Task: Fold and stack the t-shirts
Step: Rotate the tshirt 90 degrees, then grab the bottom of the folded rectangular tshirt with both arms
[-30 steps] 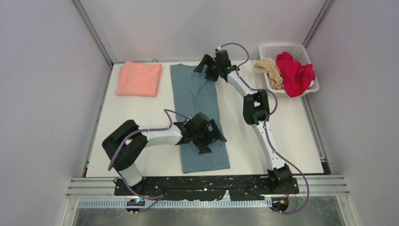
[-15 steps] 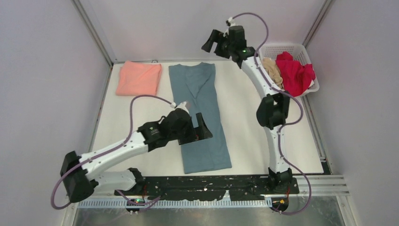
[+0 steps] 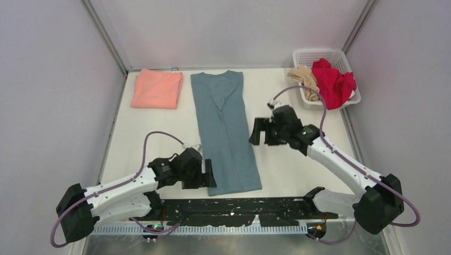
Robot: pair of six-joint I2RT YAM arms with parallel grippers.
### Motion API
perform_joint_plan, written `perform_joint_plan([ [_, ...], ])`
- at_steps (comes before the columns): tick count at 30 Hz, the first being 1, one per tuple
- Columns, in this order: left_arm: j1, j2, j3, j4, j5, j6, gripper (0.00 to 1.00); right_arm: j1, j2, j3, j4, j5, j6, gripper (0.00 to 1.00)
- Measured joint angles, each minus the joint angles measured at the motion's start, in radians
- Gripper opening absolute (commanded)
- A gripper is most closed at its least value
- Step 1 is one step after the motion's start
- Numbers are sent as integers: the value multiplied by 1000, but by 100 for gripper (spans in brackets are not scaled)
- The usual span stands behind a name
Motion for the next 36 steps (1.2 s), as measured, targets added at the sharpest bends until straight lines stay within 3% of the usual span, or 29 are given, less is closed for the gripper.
perform_joint_plan([
  [4,0,25,-41,44,45,-24,65,101,-77,-249,-119,-26,49,98],
  [8,0,50,-89,138,84,-63,58,174,-204,-370,-151,-69,108,91],
  [12,-4,122,-122,196,128,-98,43,209,-258,-446,-126,-92,162,83],
  [20,-11,185,-125,241,123,-132,1,258,-191,-541,10,-104,249,65],
  [22,-11,185,-125,241,112,-135,0,273,-171,-543,52,-110,268,61],
  [25,-11,183,-125,240,101,-140,0,301,-139,-544,95,-106,287,44],
  [27,-11,182,-125,240,97,-141,0,309,-117,-544,114,-106,298,37],
  [29,-11,179,-125,241,94,-142,0,315,-101,-544,122,-104,312,26],
  [30,-11,175,-125,241,94,-142,0,319,-100,-544,121,-96,315,12],
  [32,-11,164,-125,240,94,-142,0,325,-99,-544,111,-84,322,6],
  [36,-11,100,-121,214,86,-141,0,331,-106,-522,74,-67,327,5],
])
